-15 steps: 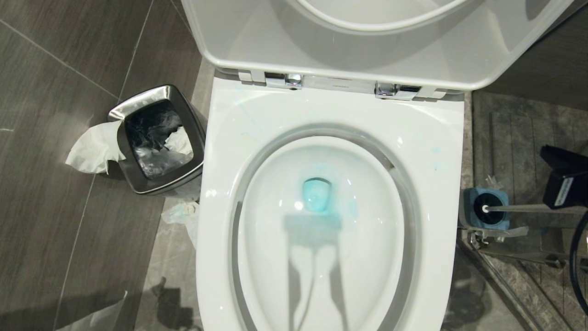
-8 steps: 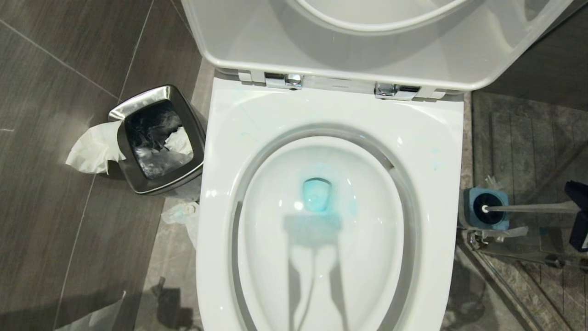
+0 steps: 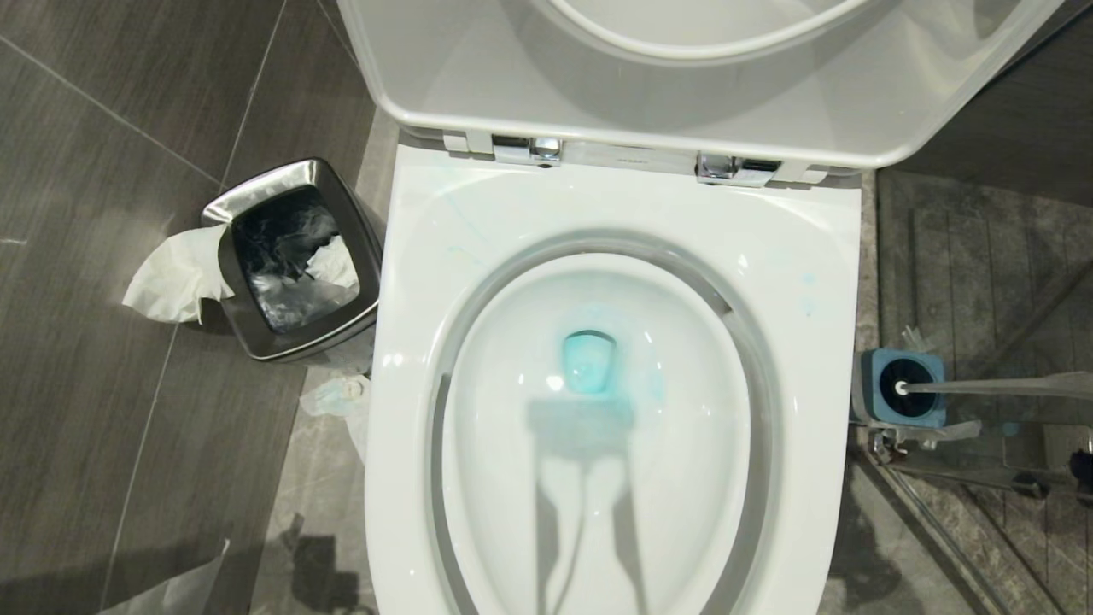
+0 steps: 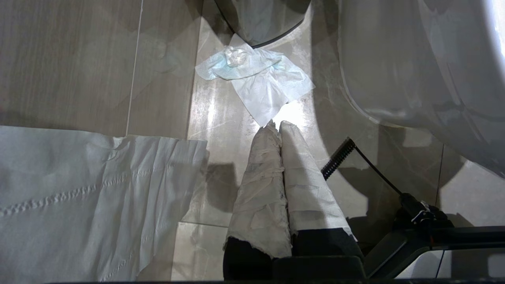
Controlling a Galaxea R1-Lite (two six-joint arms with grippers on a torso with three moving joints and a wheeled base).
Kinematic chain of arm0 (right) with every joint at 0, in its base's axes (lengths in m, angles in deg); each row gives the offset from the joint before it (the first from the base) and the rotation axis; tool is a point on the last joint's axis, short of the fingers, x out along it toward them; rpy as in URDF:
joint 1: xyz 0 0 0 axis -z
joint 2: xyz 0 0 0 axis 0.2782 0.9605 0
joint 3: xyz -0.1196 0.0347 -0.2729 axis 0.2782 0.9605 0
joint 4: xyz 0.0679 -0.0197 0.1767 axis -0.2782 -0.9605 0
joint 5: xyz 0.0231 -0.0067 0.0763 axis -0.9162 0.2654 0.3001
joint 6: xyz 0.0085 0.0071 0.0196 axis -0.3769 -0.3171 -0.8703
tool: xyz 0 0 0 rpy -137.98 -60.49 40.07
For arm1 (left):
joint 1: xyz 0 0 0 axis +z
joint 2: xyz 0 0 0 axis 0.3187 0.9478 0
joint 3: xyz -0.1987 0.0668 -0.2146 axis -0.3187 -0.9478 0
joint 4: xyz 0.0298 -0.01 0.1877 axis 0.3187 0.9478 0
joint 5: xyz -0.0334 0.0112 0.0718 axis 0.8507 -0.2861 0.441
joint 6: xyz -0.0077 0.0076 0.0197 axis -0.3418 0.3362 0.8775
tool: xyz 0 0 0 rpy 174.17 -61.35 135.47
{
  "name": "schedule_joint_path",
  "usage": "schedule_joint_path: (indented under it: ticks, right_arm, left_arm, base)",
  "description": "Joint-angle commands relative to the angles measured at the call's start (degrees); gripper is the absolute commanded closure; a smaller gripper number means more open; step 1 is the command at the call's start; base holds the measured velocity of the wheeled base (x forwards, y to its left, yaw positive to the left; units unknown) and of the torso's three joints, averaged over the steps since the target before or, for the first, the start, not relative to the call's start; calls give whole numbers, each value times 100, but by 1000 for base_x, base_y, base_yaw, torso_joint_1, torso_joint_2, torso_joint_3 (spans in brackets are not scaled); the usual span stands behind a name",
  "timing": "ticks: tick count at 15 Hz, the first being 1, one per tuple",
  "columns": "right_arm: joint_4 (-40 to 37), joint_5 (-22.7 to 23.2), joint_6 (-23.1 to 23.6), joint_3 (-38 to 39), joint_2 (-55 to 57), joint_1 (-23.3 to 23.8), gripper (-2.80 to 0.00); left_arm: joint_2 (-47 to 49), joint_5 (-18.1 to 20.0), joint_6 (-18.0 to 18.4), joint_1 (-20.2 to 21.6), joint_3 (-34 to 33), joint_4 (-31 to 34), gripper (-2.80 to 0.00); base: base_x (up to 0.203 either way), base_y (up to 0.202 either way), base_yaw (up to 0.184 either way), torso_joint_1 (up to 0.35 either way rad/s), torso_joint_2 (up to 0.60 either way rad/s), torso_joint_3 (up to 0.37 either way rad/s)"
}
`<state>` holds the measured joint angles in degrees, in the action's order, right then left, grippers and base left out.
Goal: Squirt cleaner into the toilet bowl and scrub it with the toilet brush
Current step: Scrub the toilet bowl
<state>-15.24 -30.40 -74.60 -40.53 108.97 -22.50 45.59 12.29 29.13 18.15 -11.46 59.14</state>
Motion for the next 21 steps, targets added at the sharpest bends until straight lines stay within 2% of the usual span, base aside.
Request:
schedule_joint_path:
  ticks: [1,5,9,10,13,15,17,21]
  right_arm:
    - [-67,13,14,119,-584,117,0]
    - [-534,404,73,404,-1581,570,0]
    - [-2602,651,263,328,-3110,681,0]
    - [-2925,651,293,311,-3240,686,0]
    - [-2726,619,258,730,-3424,675,0]
    - [-2207,614,216,1309,-3822,650,0]
    - [-1912,609,-85,1580,-4081,644,0]
    - [-1806,779,-514,1734,-4351,643,0]
  left_arm:
    - [7,-1,-1,0,0,-1,0]
    - [7,-1,-1,0,0,-1,0]
    - [7,-1,-1,0,0,-1,0]
    - [7,-1,-1,0,0,-1,0]
    - [7,-1,-1,0,0,-1,0]
    - [7,-1,-4,0,0,-1,0]
    - [7,-1,-9,0,0,-1,0]
    - [7,-1,-1,0,0,-1,0]
  base:
    - [0,0,0,0,0,0]
    - [0,0,0,0,0,0]
    - [0,0,0,0,0,0]
    - [0,0,0,0,0,0]
    - [0,0,0,0,0,0]
    - [0,0,0,0,0,0]
    - [0,0,0,0,0,0]
    - [0,0,0,0,0,0]
